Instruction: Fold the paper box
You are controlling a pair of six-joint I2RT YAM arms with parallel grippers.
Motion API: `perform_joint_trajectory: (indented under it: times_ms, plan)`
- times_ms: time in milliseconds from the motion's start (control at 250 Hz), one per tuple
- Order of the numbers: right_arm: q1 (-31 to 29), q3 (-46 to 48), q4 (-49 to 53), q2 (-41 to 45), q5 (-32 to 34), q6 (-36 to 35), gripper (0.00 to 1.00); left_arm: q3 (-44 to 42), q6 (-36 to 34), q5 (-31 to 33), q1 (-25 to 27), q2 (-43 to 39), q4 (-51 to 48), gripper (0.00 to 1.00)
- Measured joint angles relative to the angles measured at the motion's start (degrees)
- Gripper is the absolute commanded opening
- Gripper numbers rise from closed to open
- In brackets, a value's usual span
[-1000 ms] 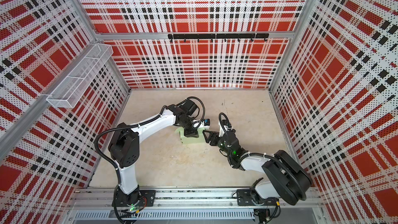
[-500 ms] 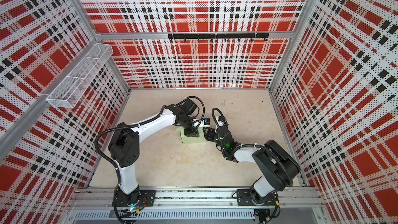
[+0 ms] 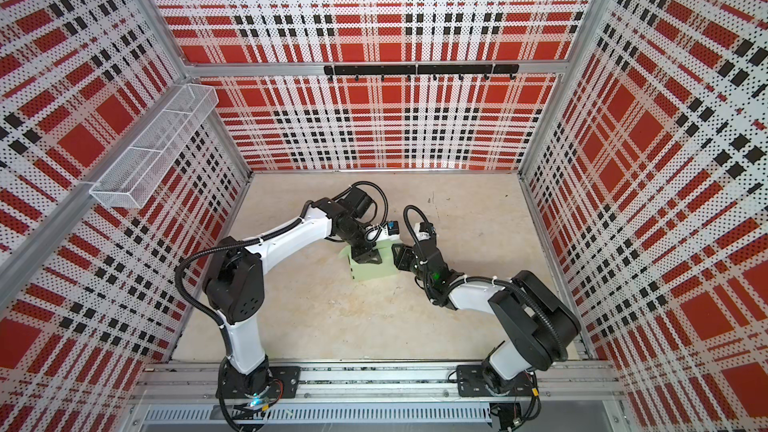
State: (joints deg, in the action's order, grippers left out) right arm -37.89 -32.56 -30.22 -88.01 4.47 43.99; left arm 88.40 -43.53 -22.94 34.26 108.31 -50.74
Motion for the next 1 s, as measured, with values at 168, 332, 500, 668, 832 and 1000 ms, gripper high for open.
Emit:
perform_joint_trajectory:
  times_ms: [168, 332, 500, 668, 832, 1000]
  plan:
    - [-0.28, -0.5, 0.79, 0.0, 0.76, -0.61, 0.45, -1.09, 0.68, -0.66, -1.44, -1.55, 0.17, 0.44]
    - [-0.39, -0.5, 1.11, 0.11, 0.87, -1.01, 0.45, -2.62, 1.07, -1.2, -1.4, -1.75, 1.07, 0.33]
    - [-0.39, -0.74, 2.67, 0.76, 0.96, -1.51, 0.46, -2.82, 1.01, -0.83, -1.4, -1.77, 2.01, 0.25]
    - [-0.39, -0.79, 4.74, 1.99, 0.94, -2.56, 0.5, -2.89, 1.01, -0.74, -1.38, -1.77, 2.36, 0.25]
    - [-0.39, -0.9, 10.16, 5.44, 0.72, -4.9, 0.52, -2.89, 0.96, -0.74, -1.33, -1.77, 2.36, 0.25]
    - [-0.31, -2.4, 20.68, 12.96, 0.15, -10.25, 0.51, -2.89, 0.83, -0.72, -1.29, -1.77, 2.38, 0.25]
